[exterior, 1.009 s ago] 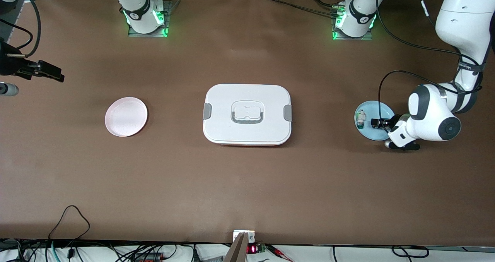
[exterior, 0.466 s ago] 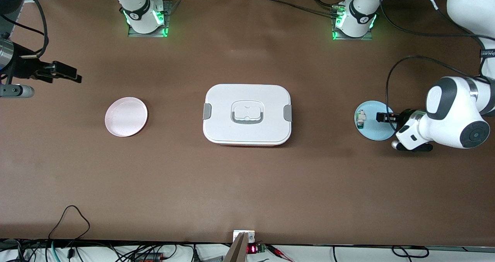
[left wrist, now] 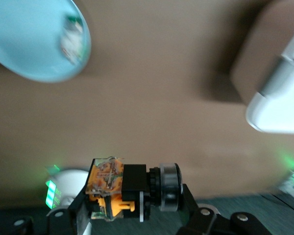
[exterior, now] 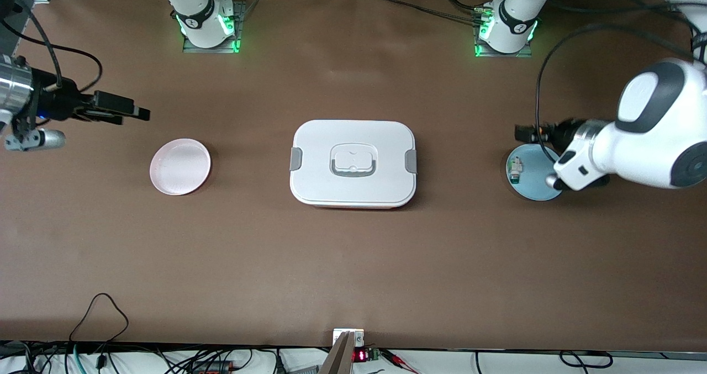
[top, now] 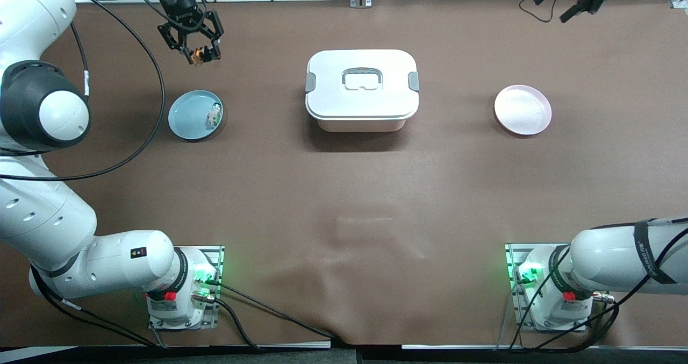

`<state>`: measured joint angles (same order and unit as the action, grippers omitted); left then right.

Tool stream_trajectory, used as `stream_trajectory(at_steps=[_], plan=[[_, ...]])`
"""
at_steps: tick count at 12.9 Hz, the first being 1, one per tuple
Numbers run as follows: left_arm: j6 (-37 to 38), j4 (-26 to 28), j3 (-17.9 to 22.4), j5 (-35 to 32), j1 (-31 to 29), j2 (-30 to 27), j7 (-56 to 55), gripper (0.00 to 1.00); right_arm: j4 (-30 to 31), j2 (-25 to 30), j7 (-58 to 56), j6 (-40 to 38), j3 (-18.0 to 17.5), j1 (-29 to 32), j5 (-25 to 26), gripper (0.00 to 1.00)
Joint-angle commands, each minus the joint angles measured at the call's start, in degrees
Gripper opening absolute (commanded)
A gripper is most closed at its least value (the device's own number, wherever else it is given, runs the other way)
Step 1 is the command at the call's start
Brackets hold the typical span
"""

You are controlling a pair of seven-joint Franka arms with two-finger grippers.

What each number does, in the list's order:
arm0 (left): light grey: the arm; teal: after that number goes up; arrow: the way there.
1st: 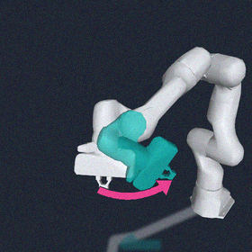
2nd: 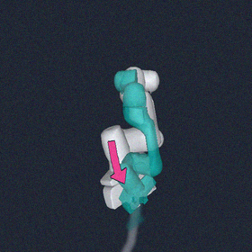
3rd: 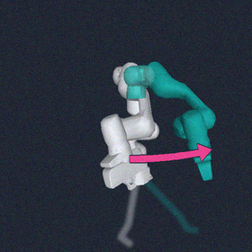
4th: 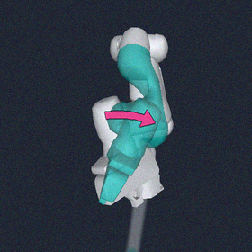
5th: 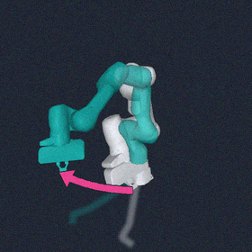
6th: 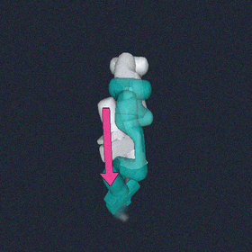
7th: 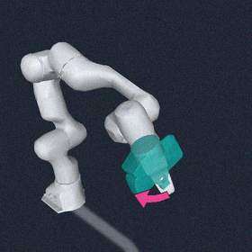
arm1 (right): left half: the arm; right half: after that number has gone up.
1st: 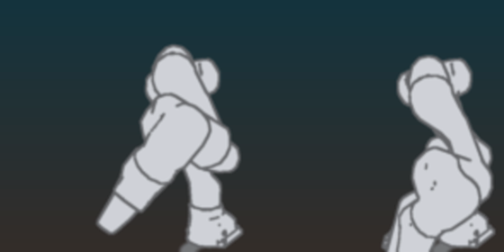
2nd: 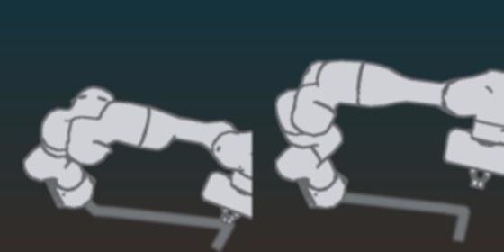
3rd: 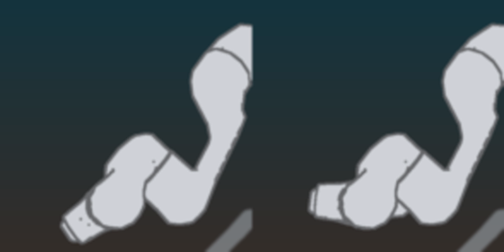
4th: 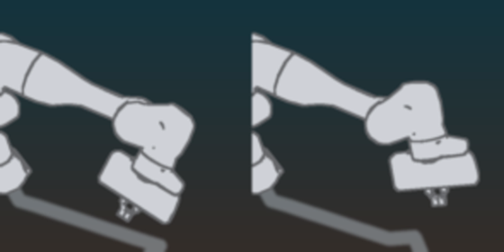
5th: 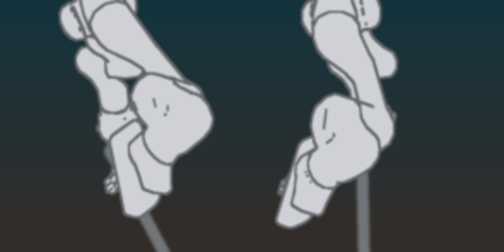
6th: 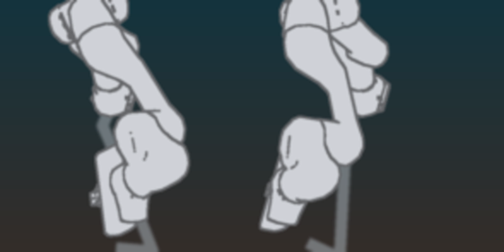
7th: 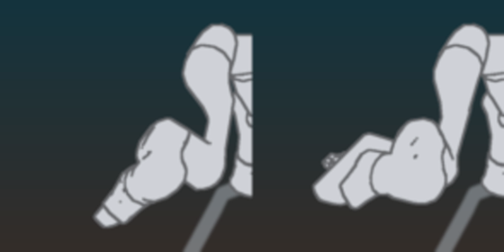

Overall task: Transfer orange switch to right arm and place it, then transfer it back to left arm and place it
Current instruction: 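Carry the switch over the box with the left gripper while the right gripper approaches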

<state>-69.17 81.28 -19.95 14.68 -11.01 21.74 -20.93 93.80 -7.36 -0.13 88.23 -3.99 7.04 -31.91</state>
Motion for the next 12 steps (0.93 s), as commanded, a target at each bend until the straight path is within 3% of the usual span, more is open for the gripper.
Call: stream_trajectory(at_steps=[1, 4, 9, 12], plan=[[5.0, -4.5, -1.8, 9.0, -0.2, 0.1, -11.9, 0.17, -0.5, -2.1, 0.4, 0.9, 0.0, 0.3, -9.3, 1.0], [5.1, -7.7, -5.9, 16.8, -0.2, 0.1, -23.6, 0.11, 2.0, -2.0, 2.0, 6.5, -0.5, -1.1, -19.0, 1.0], [4.3, -8.0, -6.4, 40.8, 1.5, 1.0, -41.1, 0.05, 3.1, -4.9, 2.9, 9.9, -0.7, -4.1, -38.4, 1.0], [-2.8, -7.3, -6.3, 49.2, 3.8, 3.4, -47.0, 0.0, 5.0, -5.3, 0.8, 12.3, -0.7, -5.6, -42.0, 1.0]])
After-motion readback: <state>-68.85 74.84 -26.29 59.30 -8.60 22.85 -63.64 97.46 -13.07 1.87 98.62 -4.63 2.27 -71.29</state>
